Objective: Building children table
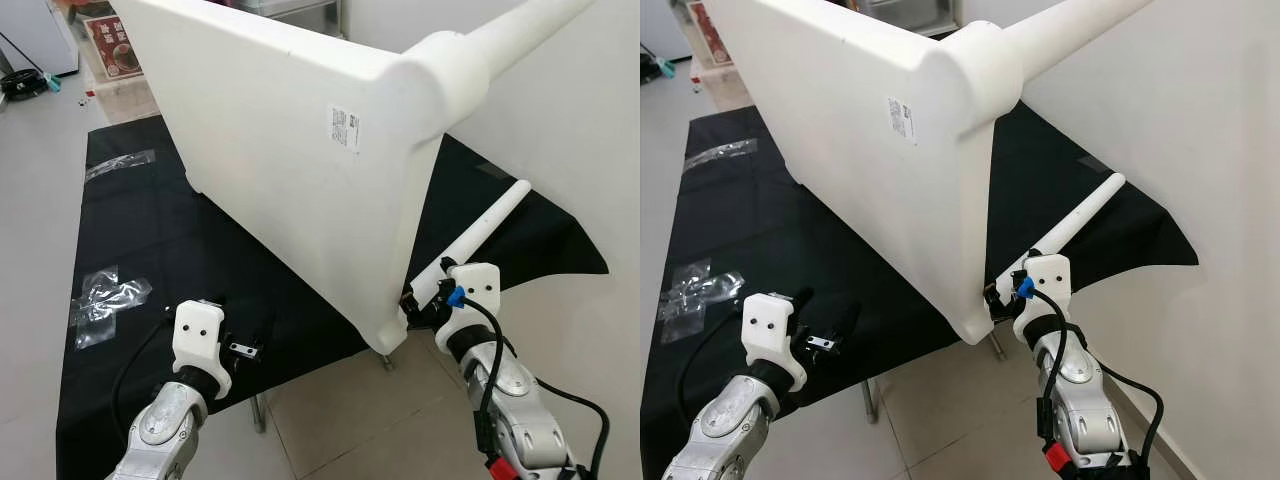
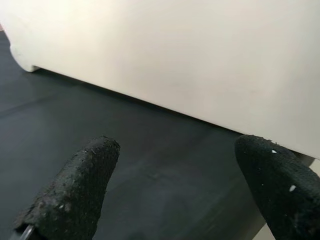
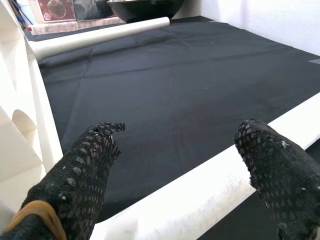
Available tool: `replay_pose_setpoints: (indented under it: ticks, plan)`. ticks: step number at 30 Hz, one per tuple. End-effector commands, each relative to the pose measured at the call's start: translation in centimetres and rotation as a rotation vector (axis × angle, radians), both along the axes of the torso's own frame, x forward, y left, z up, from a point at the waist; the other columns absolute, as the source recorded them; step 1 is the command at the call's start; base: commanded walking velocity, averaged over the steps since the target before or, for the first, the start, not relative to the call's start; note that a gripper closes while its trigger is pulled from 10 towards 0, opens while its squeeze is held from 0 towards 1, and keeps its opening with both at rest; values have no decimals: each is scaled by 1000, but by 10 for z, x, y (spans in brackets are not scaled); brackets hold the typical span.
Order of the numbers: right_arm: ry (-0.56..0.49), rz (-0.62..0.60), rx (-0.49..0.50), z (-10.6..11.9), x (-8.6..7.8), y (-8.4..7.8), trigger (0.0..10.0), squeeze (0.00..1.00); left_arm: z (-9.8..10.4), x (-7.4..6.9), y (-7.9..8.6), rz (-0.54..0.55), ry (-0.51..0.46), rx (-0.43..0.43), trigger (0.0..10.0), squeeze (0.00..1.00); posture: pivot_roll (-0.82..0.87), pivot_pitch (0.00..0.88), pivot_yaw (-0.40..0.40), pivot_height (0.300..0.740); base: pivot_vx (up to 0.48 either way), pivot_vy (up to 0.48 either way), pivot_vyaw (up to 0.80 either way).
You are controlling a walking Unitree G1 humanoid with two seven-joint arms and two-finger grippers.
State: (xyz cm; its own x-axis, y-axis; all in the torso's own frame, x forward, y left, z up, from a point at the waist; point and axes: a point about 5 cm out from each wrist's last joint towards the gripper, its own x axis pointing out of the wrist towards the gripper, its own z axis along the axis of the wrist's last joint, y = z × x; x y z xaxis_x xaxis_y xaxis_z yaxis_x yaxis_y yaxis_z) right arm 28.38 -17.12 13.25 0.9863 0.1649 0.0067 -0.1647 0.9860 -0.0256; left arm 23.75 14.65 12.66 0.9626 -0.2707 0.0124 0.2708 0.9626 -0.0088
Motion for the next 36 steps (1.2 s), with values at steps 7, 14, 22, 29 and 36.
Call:
replay_pose_setpoints:
  ticks: [7,14,22,29,36]
  plan:
    - [-4,7,12,-2,2,1,10000,0,-5,2,4,12,13,-8,10000,0,-76,99,41,740,0,0,0]
    - [-4,7,15,-2,3,1,10000,0,-5,2,4,13,12,-10,10000,0,-77,99,39,740,0,0,0]
    - [-6,7,18,-3,4,1,10000,0,-5,3,4,15,9,-9,10000,0,-77,99,41,740,0,0,0]
    - [-6,6,21,-2,4,1,10000,0,-5,3,5,15,10,-11,10000,0,-77,100,43,740,0,0,0]
    - [-7,6,22,-2,5,2,10000,0,-4,3,5,15,9,-10,10000,0,-76,103,43,740,0,0,0]
